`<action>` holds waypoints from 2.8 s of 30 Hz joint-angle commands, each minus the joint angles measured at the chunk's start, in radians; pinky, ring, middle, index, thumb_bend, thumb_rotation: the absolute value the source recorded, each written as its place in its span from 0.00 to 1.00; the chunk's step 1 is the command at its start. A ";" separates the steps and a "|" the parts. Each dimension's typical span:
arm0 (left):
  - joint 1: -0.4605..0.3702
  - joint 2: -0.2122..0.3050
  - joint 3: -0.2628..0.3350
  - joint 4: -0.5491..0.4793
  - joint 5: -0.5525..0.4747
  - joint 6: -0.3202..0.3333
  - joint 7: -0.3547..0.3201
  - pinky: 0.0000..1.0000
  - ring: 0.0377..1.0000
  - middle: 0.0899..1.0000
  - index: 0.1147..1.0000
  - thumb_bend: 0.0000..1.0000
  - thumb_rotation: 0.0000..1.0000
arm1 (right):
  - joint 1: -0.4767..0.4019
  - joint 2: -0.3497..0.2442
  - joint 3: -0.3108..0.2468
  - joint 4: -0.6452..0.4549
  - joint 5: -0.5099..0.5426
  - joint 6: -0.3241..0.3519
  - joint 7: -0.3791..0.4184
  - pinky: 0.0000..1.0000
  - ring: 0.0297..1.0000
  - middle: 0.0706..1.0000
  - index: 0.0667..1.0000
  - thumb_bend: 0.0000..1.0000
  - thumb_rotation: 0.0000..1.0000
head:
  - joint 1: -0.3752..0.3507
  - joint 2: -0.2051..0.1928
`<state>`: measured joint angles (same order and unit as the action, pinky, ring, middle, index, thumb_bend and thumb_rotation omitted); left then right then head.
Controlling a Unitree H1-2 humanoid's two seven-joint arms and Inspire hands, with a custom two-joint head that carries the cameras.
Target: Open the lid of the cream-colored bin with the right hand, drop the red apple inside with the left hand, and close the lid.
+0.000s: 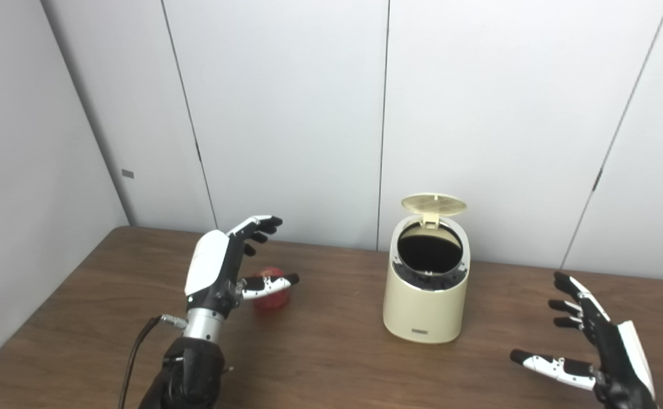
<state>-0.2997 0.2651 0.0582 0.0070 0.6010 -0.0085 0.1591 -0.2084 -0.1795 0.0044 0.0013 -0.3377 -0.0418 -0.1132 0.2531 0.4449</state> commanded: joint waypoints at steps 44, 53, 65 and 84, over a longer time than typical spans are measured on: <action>-0.088 0.067 -0.120 0.277 0.052 0.147 0.053 0.64 0.79 0.79 0.80 0.78 0.30 | -0.001 0.009 0.017 -0.123 -0.025 0.031 0.028 0.63 0.74 0.85 0.85 0.75 0.04 | -0.027 0.024; -0.088 0.074 -0.146 0.283 0.054 0.131 0.048 0.51 0.59 0.62 0.66 0.72 0.17 | 0.005 0.016 0.019 -0.145 -0.028 0.053 0.035 0.62 0.74 0.85 0.84 0.74 0.06 | -0.030 0.031; -0.087 0.072 -0.165 0.297 0.021 0.107 0.041 0.51 0.54 0.42 0.46 0.52 0.00 | 0.005 0.023 0.020 -0.165 -0.040 0.075 0.034 0.61 0.73 0.85 0.84 0.73 0.05 | -0.033 0.037; -0.071 0.066 -0.167 0.106 0.048 0.093 0.060 0.45 0.51 0.43 0.44 0.52 0.00 | -0.002 0.041 0.028 -0.125 -0.052 0.054 0.017 0.60 0.72 0.83 0.83 0.74 0.08 | -0.069 0.019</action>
<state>-0.3303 0.3121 -0.1149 0.1627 0.6326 0.1039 0.2005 -0.1786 -0.1421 0.0328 -0.1003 -0.3818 0.0461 -0.0757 0.1826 0.4633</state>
